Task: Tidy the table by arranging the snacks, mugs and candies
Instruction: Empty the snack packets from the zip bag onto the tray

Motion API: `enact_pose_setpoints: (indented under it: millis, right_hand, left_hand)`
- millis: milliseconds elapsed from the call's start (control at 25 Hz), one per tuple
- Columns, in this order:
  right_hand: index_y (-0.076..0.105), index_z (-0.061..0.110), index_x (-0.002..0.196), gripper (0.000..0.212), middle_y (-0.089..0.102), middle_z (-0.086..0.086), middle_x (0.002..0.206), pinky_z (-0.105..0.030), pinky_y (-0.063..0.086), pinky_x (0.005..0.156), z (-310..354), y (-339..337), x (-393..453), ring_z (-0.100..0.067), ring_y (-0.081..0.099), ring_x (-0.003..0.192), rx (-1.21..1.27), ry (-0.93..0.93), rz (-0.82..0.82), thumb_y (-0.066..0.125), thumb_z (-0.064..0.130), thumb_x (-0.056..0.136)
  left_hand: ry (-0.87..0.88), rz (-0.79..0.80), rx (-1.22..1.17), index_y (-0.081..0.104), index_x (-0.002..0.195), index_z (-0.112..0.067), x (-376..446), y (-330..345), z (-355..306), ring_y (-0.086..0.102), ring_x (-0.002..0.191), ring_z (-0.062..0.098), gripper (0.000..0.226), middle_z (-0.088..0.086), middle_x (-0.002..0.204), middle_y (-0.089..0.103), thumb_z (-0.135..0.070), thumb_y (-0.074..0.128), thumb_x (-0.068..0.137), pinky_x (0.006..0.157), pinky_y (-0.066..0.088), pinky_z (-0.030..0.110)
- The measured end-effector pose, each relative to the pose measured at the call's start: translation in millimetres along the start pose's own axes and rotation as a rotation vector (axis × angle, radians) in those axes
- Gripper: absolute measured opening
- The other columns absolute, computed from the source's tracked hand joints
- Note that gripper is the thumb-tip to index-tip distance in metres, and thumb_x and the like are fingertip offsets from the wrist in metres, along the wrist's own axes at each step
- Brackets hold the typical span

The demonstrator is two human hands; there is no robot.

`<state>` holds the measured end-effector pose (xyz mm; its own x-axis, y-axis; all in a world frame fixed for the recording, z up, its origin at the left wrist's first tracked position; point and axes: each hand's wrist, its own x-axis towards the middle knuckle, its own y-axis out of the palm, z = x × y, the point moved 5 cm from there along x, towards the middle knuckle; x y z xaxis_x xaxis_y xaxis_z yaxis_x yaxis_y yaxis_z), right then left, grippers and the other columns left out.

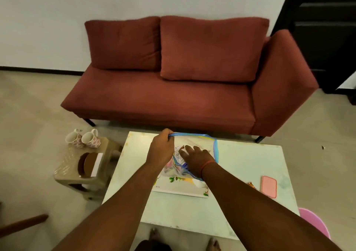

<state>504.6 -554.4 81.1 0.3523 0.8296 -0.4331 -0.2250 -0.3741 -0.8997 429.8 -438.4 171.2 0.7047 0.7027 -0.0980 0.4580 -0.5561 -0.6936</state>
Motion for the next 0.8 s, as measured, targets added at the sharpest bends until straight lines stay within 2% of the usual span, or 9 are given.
enact_pose_setpoints:
  millis: [120,240,360,440,520,560,640,760,800]
  right_hand:
    - [0.031,0.026,0.151,0.06,0.031,-0.011,0.157,-0.049,0.049,0.094,17,-6,20,-0.037,0.046,0.131,0.033,-0.007,-0.038,0.056,0.036,0.097]
    - [0.043,0.025,0.143,0.056,0.05,-0.01,0.136,-0.043,0.051,0.087,29,-17,38,-0.036,0.056,0.117,0.187,0.017,-0.077,0.063,0.029,0.091]
    - [0.049,0.026,0.142,0.049,0.058,-0.005,0.133,-0.038,0.051,0.095,33,-32,39,-0.029,0.059,0.117,0.466,0.063,-0.203,0.06,0.027,0.094]
    - [0.057,0.027,0.136,0.041,0.064,0.003,0.131,-0.025,0.049,0.098,29,-32,25,-0.017,0.061,0.117,0.75,0.155,-0.374,0.062,0.027,0.095]
    - [0.062,0.034,0.125,0.034,0.068,0.015,0.123,-0.012,0.049,0.09,21,-18,1,-0.004,0.064,0.111,1.112,0.269,-0.548,0.066,0.025,0.093]
    - [0.063,0.037,0.122,0.031,0.069,0.018,0.119,-0.012,0.051,0.086,16,-6,-11,-0.001,0.065,0.108,1.272,0.336,-0.629,0.066,0.026,0.093]
    - [0.064,0.037,0.12,0.025,0.071,0.015,0.113,-0.019,0.057,0.079,8,29,-27,-0.003,0.069,0.104,1.533,0.519,-0.76,0.064,0.031,0.095]
    - [0.069,0.041,0.103,0.014,0.075,0.013,0.1,-0.017,0.057,0.062,3,92,-30,-0.003,0.073,0.09,1.809,0.88,-0.922,0.064,0.03,0.096]
    - [0.071,0.038,0.101,0.014,0.075,0.009,0.099,-0.02,0.057,0.061,2,115,-27,-0.008,0.074,0.088,1.868,1.019,-0.931,0.063,0.027,0.096]
  left_hand:
    - [-0.012,0.02,0.032,0.058,0.096,-0.023,5,-3,22,0.061,0.073,0.016,0.014,-0.002,0.083,0.066,-0.019,0.045,0.101,0.06,0.048,0.03]
    - [-0.041,0.037,0.053,0.059,0.102,-0.02,27,-10,52,0.063,0.077,0.019,0.015,0.004,0.092,0.07,-0.02,0.045,0.102,0.068,0.052,0.034]
    - [-0.092,0.048,0.054,0.06,0.109,-0.018,45,-20,88,0.066,0.083,0.019,0.017,0.006,0.101,0.071,-0.024,0.045,0.103,0.071,0.055,0.031]
    - [-0.132,0.067,0.051,0.058,0.112,-0.019,54,-21,115,0.068,0.089,0.019,0.018,0.005,0.109,0.071,-0.028,0.044,0.104,0.076,0.058,0.031]
    - [-0.161,0.06,0.056,0.057,0.114,-0.018,61,-20,139,0.066,0.09,0.018,0.022,0.006,0.113,0.07,-0.031,0.043,0.104,0.073,0.057,0.027]
    - [-0.168,0.047,0.064,0.057,0.115,-0.017,64,-18,148,0.063,0.087,0.016,0.024,0.007,0.113,0.07,-0.033,0.042,0.104,0.069,0.052,0.022]
    - [-0.184,0.024,0.074,0.057,0.118,-0.017,68,-15,163,0.059,0.083,0.013,0.027,0.007,0.113,0.07,-0.034,0.042,0.104,0.061,0.044,0.016]
    - [-0.194,0.002,0.042,0.057,0.118,-0.017,67,-8,182,0.059,0.084,0.012,0.027,0.006,0.112,0.069,-0.034,0.043,0.103,0.059,0.045,0.017]
    - [-0.197,-0.011,0.036,0.057,0.118,-0.017,66,-5,188,0.06,0.084,0.012,0.027,0.005,0.112,0.069,-0.034,0.043,0.103,0.059,0.045,0.016]
